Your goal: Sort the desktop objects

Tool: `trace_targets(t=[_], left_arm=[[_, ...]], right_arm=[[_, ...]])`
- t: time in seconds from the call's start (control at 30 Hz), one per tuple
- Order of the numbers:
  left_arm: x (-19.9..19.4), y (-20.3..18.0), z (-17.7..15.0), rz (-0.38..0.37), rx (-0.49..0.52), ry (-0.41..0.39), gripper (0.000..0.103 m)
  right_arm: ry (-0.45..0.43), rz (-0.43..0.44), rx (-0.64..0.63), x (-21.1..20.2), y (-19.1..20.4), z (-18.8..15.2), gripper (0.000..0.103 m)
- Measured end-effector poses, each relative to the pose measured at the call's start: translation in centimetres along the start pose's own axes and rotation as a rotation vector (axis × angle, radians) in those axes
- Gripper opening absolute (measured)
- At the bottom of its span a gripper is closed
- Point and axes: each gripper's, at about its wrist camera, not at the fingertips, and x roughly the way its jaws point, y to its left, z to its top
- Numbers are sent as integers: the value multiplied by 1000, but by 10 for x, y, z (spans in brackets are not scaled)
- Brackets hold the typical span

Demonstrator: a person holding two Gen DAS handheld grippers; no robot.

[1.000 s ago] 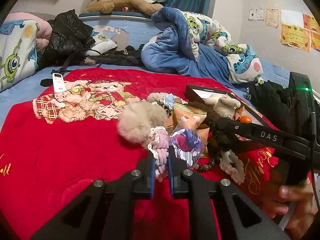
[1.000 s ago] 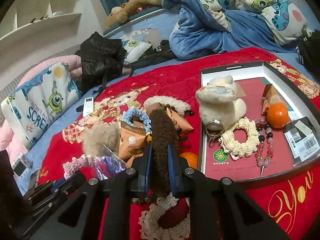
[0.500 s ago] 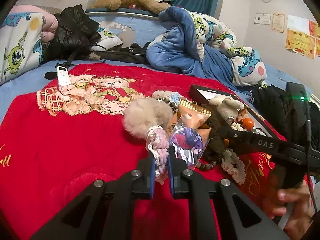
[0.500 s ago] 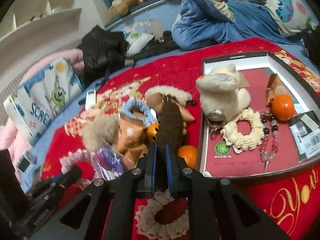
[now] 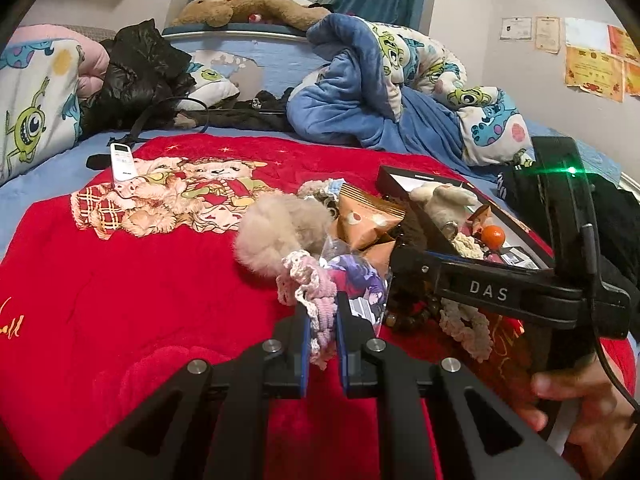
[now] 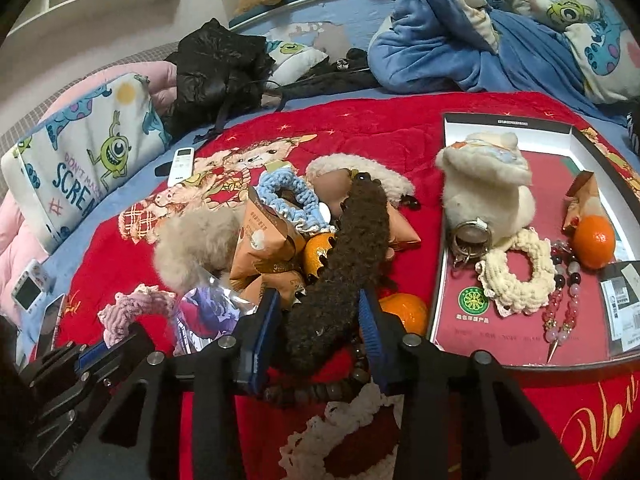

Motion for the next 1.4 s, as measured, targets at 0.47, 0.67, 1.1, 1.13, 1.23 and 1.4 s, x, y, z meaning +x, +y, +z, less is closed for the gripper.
trace_targets(t=[0.47, 0.67, 1.1, 1.13, 1.23, 1.4], left_arm=[[-8, -1, 3, 13, -25, 0, 11], [-7, -4, -1, 6, -23, 1, 11], [-8, -1, -7, -21, -29, -24, 11], [-9, -2, -7, -22, -27, -27, 11], [-10, -1, -7, -30, -32, -32, 11], [-12, 4, -8, -58, -58, -39, 11]], right_arm=[[-45, 136, 165, -23, -27, 7, 3], [-14, 141, 173, -13, -30, 4, 6], [9, 4, 19, 4, -4, 15, 37], [14, -8, 8, 6, -1, 16, 43], [26, -43, -22, 14, 6, 19, 51], [8, -72, -6, 13, 3, 18, 47]])
